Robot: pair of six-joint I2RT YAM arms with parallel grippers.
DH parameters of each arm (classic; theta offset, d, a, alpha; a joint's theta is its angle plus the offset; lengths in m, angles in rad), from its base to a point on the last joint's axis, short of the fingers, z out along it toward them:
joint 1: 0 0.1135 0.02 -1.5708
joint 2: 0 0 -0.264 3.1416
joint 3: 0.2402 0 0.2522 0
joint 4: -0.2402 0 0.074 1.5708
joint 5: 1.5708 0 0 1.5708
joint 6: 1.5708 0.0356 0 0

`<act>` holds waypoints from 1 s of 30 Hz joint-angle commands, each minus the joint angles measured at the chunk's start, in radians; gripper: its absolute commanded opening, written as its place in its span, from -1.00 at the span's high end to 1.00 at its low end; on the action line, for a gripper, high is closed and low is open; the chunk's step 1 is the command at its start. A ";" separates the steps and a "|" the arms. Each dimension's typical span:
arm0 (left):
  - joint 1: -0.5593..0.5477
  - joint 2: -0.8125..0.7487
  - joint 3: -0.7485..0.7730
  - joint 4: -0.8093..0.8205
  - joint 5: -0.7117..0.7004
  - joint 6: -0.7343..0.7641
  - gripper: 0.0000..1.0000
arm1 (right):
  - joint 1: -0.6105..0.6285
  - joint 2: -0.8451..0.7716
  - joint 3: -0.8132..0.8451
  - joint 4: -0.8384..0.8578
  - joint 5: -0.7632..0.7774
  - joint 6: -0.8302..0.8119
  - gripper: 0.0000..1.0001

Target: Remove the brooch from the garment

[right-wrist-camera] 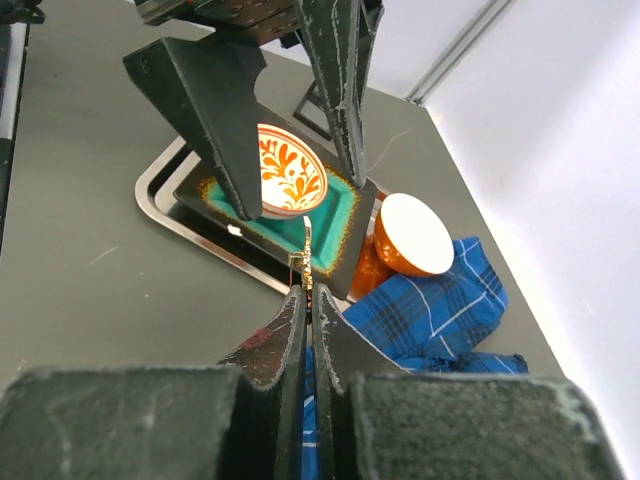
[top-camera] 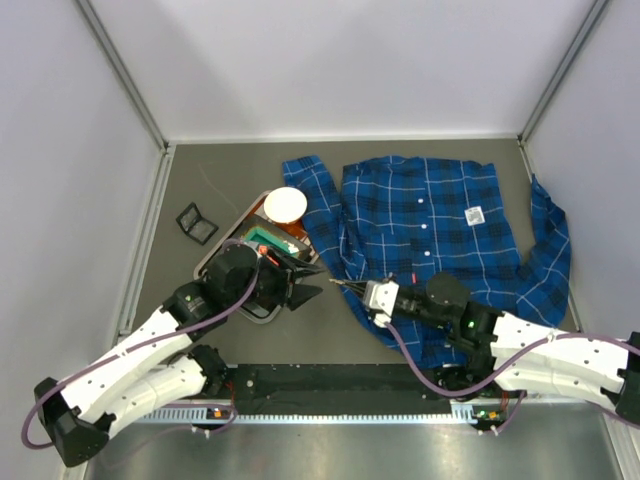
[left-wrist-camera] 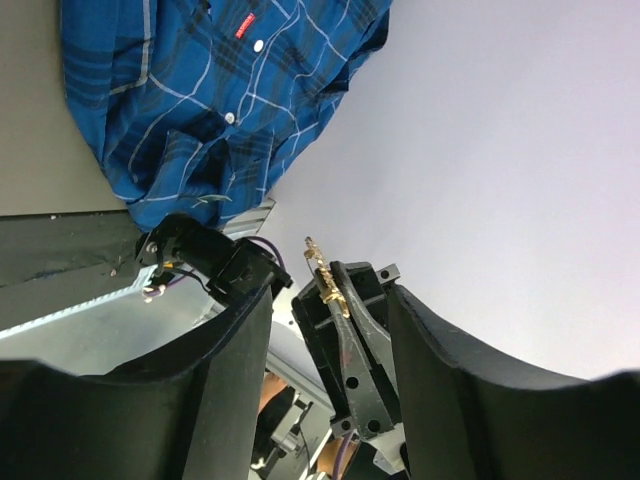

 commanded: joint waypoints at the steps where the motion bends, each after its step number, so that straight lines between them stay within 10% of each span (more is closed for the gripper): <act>1: 0.002 -0.014 0.011 0.014 -0.023 -0.044 -0.10 | 0.021 0.008 0.030 0.018 -0.003 -0.023 1.00; 30: 0.000 0.052 0.028 -0.020 0.048 -0.058 0.56 | 0.093 0.063 0.067 0.012 0.069 -0.102 1.00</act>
